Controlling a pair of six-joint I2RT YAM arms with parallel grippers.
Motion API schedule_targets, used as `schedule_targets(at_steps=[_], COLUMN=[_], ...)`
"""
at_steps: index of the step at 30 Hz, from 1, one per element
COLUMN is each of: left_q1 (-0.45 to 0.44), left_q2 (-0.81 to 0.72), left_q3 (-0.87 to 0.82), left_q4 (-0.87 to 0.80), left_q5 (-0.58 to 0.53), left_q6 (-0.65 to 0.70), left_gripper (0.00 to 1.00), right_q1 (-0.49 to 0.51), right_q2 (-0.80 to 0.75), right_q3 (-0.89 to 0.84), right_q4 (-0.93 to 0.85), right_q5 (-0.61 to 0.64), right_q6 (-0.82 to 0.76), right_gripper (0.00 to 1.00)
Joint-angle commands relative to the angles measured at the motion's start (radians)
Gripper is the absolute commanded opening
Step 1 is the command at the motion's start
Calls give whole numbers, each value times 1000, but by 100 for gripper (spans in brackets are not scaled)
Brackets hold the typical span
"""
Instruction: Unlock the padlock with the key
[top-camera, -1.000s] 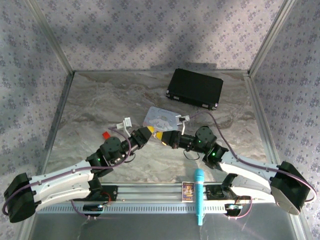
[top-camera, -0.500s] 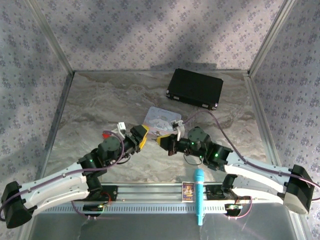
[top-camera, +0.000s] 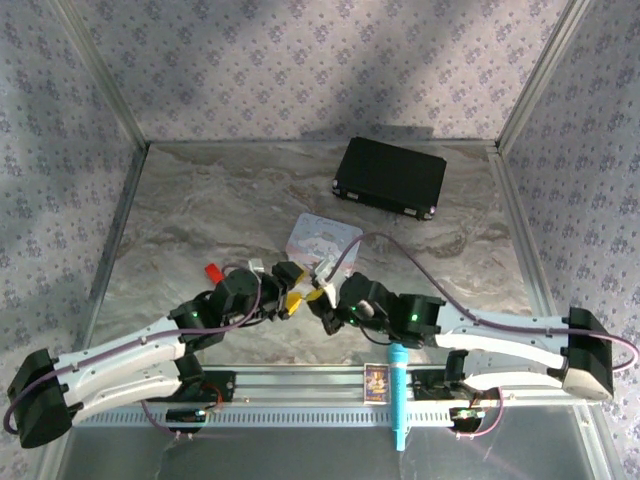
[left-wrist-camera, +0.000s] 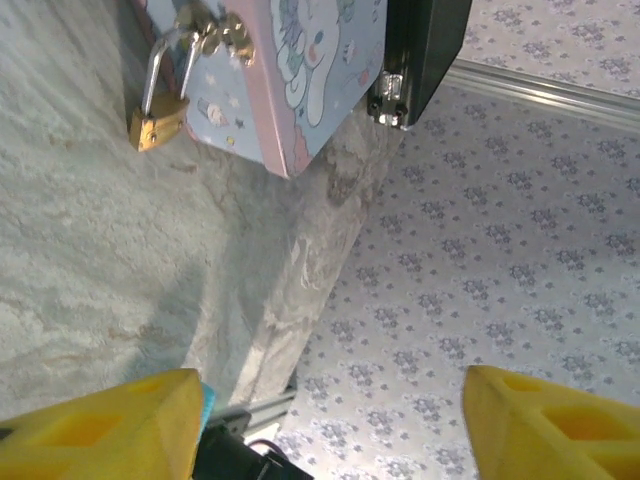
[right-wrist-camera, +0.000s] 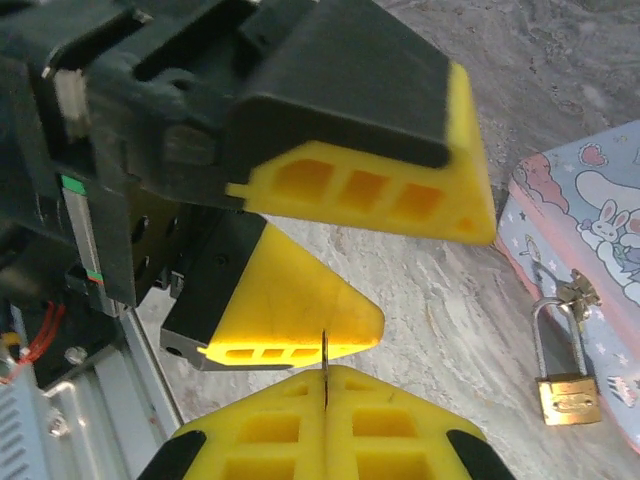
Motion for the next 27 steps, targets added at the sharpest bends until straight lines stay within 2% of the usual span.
schedule_targets(at_steps=[1, 13, 20, 26, 27], left_q1=[4, 12, 19, 21, 21], left_q2=[28, 26, 32, 21, 14], left_q3=[24, 9, 14, 35, 37], left_q4=[42, -3, -13, -33, -37], left_q5=[60, 68, 80, 53, 43], left_q6=[-38, -39, -22, 37, 49], left_gripper=[60, 23, 8, 2, 1], right_q1=[29, 65, 77, 75, 73], right_q2=[33, 93, 103, 110, 110], right_q3=[53, 95, 110, 112, 109], right_q4=[-54, -89, -100, -76, -71], right_q5=[113, 150, 157, 145, 140], right_q6=[-86, -124, -138, -119, -104], right_gripper=[0, 0, 0, 0, 5])
